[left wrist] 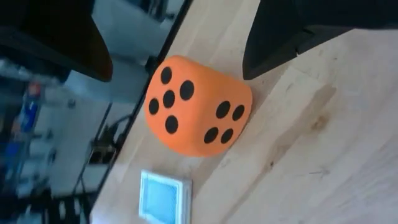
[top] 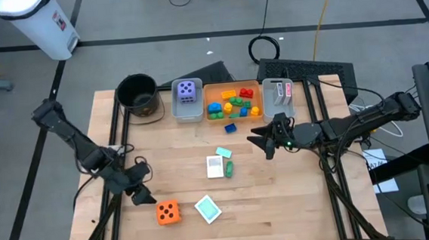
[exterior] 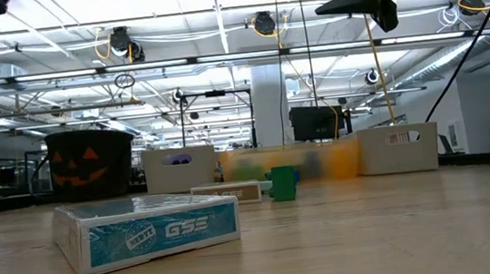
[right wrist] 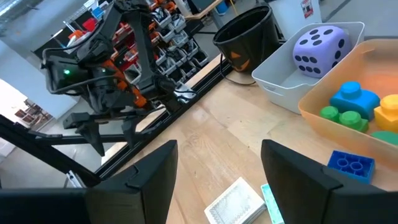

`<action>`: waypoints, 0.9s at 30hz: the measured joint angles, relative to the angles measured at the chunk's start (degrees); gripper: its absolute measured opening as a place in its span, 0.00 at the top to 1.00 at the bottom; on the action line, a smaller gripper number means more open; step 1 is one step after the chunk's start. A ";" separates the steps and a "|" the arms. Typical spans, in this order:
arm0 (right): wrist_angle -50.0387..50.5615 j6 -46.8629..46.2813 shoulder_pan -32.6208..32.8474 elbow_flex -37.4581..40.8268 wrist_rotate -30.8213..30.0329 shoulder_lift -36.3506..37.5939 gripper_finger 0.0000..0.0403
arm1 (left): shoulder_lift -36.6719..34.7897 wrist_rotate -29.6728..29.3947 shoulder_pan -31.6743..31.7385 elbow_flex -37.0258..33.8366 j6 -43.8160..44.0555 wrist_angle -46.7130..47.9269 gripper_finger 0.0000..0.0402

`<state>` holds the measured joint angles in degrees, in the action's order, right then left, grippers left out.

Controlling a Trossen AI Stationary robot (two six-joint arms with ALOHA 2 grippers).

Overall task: Pick & Place Toys
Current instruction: Put the orange dice into the left gray bin

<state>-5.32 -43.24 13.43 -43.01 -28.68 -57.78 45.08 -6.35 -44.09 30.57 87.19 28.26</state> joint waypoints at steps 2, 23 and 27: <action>0.01 0.68 0.00 -0.01 0.00 0.00 0.45 | 0.04 -3.90 -2.94 0.00 3.90 -0.96 0.09; 0.22 3.43 0.00 0.00 0.17 0.00 0.45 | 13.79 -5.63 -7.72 0.02 4.83 -6.09 0.07; 0.48 3.43 0.00 0.00 0.19 0.00 0.45 | 13.75 0.77 -2.63 0.02 -2.53 -5.65 0.06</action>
<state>-4.84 -39.81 13.43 -43.01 -28.49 -57.78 58.83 -5.59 -46.73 30.59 84.66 22.60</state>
